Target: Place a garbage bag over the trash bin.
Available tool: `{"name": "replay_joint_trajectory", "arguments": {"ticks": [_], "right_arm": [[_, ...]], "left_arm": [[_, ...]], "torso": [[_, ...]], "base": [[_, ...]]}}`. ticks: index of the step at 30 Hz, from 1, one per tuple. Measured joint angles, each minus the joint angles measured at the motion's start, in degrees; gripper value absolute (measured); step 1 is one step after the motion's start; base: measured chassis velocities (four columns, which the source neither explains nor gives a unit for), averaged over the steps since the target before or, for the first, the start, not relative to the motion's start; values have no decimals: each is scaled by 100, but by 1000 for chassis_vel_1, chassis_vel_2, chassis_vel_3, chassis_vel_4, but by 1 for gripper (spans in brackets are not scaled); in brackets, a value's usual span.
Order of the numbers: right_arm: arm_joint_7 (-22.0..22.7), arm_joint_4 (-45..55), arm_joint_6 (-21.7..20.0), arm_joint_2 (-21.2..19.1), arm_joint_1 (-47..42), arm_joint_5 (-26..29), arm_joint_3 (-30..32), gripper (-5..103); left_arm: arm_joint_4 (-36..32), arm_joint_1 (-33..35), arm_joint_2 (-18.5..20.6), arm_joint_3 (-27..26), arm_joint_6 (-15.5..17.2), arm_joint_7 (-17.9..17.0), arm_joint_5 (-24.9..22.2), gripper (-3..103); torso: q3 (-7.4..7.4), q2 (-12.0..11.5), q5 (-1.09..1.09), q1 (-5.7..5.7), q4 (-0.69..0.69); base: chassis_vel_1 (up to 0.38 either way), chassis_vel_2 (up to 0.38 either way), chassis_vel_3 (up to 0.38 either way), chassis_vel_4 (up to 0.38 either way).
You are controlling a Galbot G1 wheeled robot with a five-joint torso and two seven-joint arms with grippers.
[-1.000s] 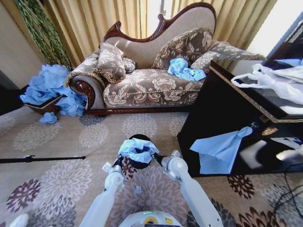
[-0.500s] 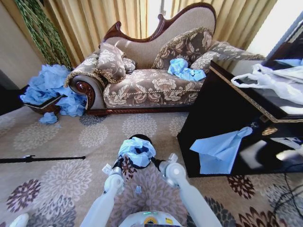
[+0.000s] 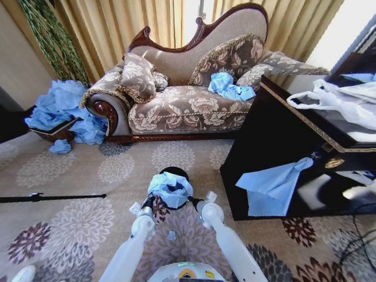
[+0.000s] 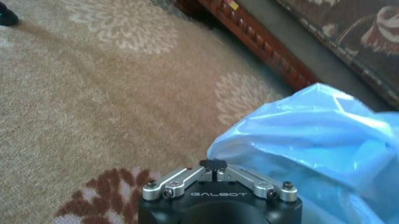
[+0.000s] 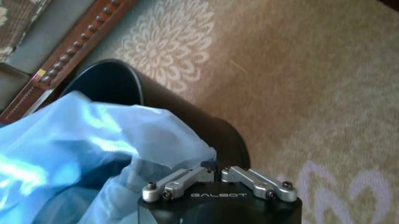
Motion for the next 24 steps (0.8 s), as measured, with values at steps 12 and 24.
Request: {"name": "replay_joint_trajectory", "arguments": {"ticks": [12, 24], "right_arm": [[-360, -290, 250, -11, 146, -402, 126, 0], [-540, -148, 374, -114, 92, -678, 78, 0]], "left_arm": [[307, -55, -2, 5, -88, 208, 258, 0], [89, -2, 35, -30, -146, 198, 384, 0]], "torso": [[0, 0, 0, 0, 1], [0, 0, 1, 0, 0]], "base": [[0, 0, 0, 0], [0, 0, 0, 0]]}}
